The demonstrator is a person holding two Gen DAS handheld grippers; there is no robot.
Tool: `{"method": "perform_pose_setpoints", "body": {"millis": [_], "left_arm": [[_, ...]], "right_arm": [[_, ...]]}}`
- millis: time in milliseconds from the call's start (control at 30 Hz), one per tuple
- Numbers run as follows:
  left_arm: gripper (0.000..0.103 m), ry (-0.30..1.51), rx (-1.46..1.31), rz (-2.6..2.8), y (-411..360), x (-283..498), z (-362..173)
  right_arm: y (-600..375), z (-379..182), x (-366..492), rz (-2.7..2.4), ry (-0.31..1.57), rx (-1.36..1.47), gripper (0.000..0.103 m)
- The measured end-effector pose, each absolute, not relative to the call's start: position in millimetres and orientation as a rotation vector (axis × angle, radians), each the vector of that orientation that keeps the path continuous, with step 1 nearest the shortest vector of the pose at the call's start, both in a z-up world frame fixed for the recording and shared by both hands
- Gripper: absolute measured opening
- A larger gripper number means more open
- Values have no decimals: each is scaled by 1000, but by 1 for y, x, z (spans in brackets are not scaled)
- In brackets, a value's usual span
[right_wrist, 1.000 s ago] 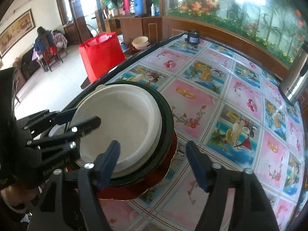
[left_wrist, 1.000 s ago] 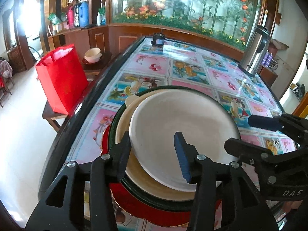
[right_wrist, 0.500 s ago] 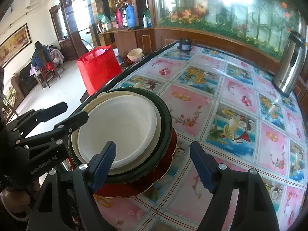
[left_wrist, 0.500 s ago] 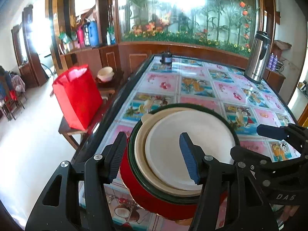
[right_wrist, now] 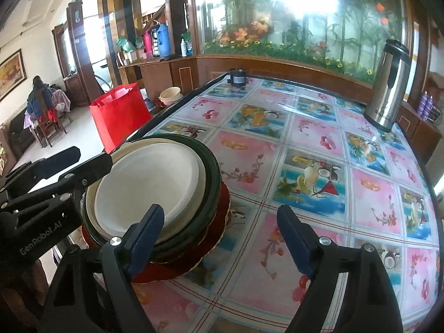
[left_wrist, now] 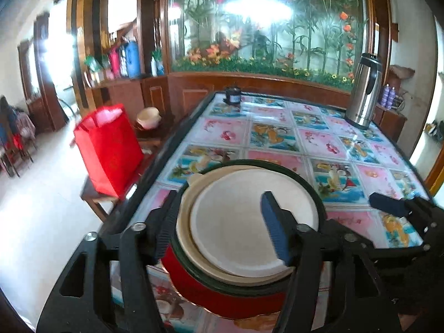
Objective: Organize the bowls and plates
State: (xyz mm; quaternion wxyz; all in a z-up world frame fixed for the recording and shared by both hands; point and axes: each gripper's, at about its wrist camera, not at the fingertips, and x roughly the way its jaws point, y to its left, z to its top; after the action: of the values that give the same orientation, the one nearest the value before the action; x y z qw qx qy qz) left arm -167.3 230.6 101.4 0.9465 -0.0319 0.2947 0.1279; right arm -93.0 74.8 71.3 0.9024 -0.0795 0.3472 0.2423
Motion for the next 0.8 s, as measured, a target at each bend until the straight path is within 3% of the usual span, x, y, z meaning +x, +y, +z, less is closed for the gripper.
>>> {"method": "perform_pose_setpoints", "body": {"millis": [33,67,800], "left_arm": [[80,588,-55,263,229,-169,102],[81,580,-54,260,228,-171,103],[81,586,-54,264,237,-175,103]], "right_arm": [[74,71,-93,494,718,-171,84],[74,72,-94,491,715,-174,84],[72,70,-98,473,714,-179,86]]}}
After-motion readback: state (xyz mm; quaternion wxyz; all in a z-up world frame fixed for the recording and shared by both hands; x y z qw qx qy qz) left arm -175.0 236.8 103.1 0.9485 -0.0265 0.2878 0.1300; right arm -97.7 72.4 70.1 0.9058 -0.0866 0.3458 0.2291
